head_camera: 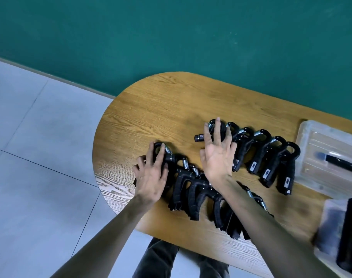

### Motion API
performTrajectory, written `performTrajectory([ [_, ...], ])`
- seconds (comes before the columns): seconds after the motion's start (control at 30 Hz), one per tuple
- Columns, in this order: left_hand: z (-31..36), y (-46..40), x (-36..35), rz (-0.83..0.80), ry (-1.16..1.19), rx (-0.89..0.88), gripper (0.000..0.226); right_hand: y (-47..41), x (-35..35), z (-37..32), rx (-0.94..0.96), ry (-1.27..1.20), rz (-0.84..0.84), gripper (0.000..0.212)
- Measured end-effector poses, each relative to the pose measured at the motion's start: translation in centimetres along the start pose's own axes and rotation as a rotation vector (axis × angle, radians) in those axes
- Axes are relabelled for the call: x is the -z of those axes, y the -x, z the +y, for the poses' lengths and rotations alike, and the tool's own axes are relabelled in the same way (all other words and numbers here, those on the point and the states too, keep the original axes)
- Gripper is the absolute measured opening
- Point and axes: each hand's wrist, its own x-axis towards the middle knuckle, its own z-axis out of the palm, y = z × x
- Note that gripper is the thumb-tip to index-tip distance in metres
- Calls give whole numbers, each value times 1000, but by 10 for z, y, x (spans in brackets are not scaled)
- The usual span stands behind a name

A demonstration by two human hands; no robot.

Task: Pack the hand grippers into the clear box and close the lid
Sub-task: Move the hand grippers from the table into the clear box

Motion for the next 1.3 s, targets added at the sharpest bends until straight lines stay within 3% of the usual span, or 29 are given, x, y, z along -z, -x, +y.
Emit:
performTrajectory([
  [0.43, 186, 45, 46, 144, 6, 4, 56, 91, 117, 109, -35, -88, 167, 82],
  [0.67, 285, 84, 46, 182, 29, -95, 55, 146, 158, 187, -77, -141, 238, 85],
  [0.93, 394, 118, 23, 167, 43, -193, 56, 198, 169, 284, -196, -179, 263, 92],
  [1.3, 486, 152, -24, 88, 14, -338, 60, 248, 155, 381, -377, -206, 283, 96],
])
